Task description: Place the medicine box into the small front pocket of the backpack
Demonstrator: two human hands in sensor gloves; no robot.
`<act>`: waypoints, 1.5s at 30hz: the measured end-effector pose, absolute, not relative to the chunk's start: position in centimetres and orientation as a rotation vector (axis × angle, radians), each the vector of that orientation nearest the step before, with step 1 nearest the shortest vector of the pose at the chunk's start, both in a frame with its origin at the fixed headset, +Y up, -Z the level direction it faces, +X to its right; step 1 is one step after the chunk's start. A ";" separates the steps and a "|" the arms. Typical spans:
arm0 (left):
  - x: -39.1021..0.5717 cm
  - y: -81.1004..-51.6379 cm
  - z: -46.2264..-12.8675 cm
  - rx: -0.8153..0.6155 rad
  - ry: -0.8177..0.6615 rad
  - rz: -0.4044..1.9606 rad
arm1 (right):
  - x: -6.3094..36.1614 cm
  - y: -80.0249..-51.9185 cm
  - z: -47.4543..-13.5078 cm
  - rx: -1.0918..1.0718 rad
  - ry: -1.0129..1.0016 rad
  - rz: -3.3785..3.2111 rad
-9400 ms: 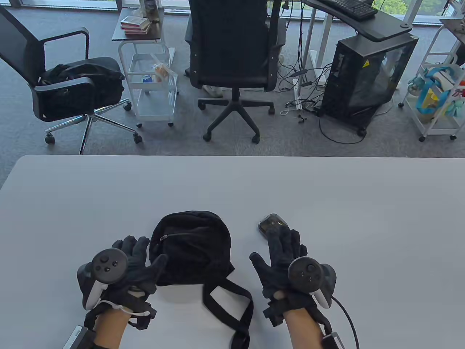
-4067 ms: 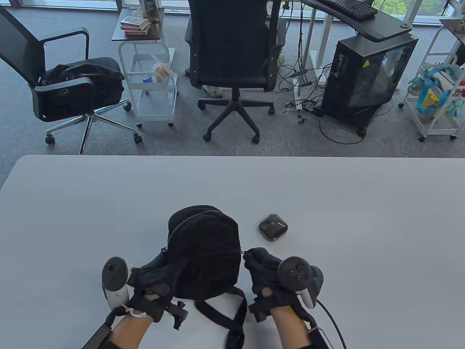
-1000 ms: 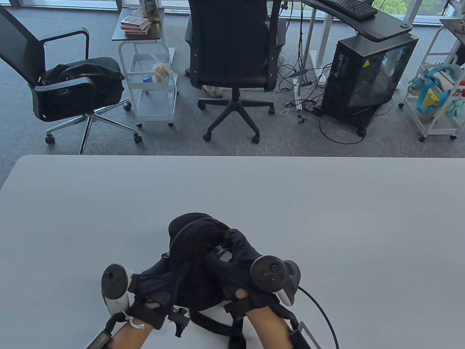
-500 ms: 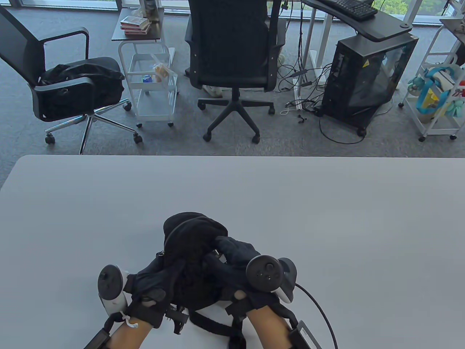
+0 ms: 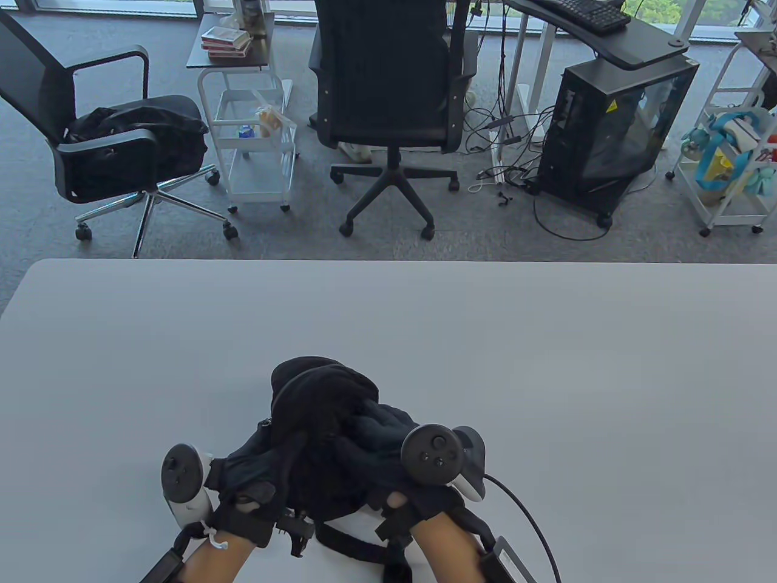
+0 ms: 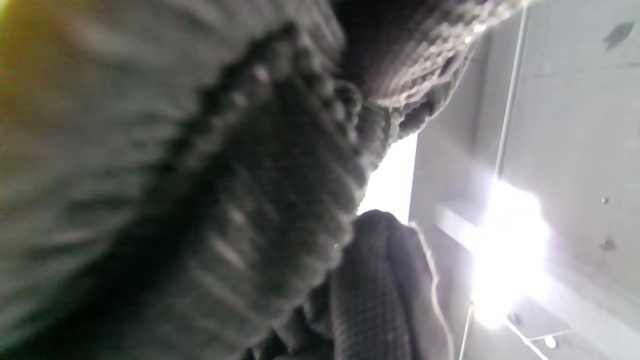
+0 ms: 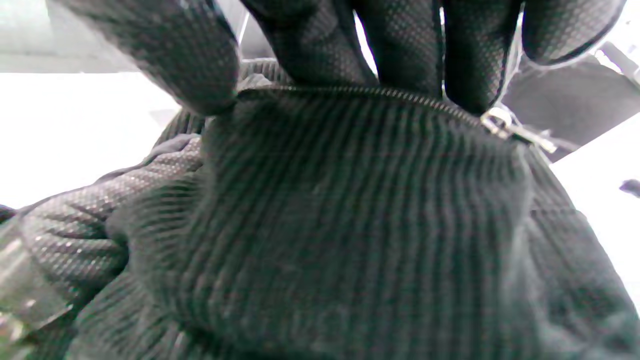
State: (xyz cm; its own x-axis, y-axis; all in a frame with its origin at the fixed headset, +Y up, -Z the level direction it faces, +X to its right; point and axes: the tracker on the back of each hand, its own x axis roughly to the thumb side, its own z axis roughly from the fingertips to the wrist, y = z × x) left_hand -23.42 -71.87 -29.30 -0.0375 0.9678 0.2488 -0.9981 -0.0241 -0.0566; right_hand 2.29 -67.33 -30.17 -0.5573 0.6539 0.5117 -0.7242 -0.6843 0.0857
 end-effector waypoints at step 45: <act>-28.5 -72.0 -31.0 0.200 -0.031 1.503 | 5.2 -69.5 -31.9 0.378 0.082 1.388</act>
